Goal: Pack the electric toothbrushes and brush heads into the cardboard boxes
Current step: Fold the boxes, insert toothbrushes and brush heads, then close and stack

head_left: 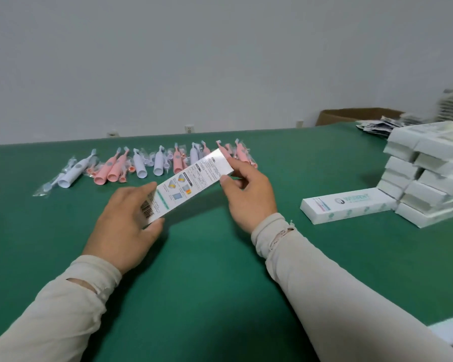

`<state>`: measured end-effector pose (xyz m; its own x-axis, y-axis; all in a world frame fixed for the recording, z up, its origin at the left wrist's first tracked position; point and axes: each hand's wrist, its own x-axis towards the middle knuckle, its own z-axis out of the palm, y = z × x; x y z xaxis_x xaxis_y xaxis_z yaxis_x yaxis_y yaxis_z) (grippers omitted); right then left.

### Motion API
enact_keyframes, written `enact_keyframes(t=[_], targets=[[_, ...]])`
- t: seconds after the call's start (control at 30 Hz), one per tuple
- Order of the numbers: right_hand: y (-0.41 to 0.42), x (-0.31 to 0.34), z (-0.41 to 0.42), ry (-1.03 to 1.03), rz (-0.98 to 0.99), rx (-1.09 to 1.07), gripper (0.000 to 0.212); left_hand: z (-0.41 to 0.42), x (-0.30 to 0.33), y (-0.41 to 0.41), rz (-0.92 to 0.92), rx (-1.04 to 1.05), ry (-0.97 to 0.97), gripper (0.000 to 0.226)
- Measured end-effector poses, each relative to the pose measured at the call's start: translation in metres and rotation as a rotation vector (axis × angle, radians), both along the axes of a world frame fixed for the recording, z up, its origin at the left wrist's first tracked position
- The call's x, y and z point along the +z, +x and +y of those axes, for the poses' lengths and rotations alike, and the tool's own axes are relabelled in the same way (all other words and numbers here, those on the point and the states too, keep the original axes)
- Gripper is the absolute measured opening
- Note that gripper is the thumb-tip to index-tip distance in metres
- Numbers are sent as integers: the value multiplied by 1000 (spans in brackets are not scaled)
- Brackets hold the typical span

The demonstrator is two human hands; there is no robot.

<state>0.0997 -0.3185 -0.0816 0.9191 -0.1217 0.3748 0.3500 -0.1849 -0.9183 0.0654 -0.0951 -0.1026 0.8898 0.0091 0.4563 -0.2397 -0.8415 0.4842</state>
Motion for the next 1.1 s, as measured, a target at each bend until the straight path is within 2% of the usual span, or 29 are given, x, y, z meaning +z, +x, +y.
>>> enact_keyframes(t=[0.07, 0.13, 0.23, 0.33, 0.43, 0.5, 0.57, 0.7, 0.77, 1.0, 1.1], targets=[[-4, 2, -4, 38, 31, -42, 42, 0, 1, -1, 12, -1, -41, 64], [-7, 4, -11, -15, 72, -181, 32, 0, 5, -4, 20, 6, -99, 61], [-16, 6, -27, -369, 133, -284, 18, -7, 25, -13, 16, -29, -279, 54], [-29, 6, -37, -756, 174, -220, 23, -36, 65, -15, 9, -168, -295, 49], [-46, 14, -44, -896, 210, -144, 25, -81, 100, -7, 17, -292, -223, 33], [-65, 17, -55, -876, 179, -162, 23, -110, 116, 4, 13, -332, -128, 32], [-87, 16, -72, -763, 102, -255, 22, -134, 121, 18, 38, -353, -67, 32], [-117, 11, -114, -306, -9, -522, 15, -179, 95, 44, 137, -376, -47, 35], [-116, 8, -127, -170, -6, -575, 13, -199, 74, 51, 171, -396, -24, 36], [-100, 1, -156, -101, 30, -599, 17, -262, 35, 64, 209, -491, 21, 31], [-93, -2, -160, -107, 40, -601, 9, -276, 30, 69, 225, -526, -12, 34]])
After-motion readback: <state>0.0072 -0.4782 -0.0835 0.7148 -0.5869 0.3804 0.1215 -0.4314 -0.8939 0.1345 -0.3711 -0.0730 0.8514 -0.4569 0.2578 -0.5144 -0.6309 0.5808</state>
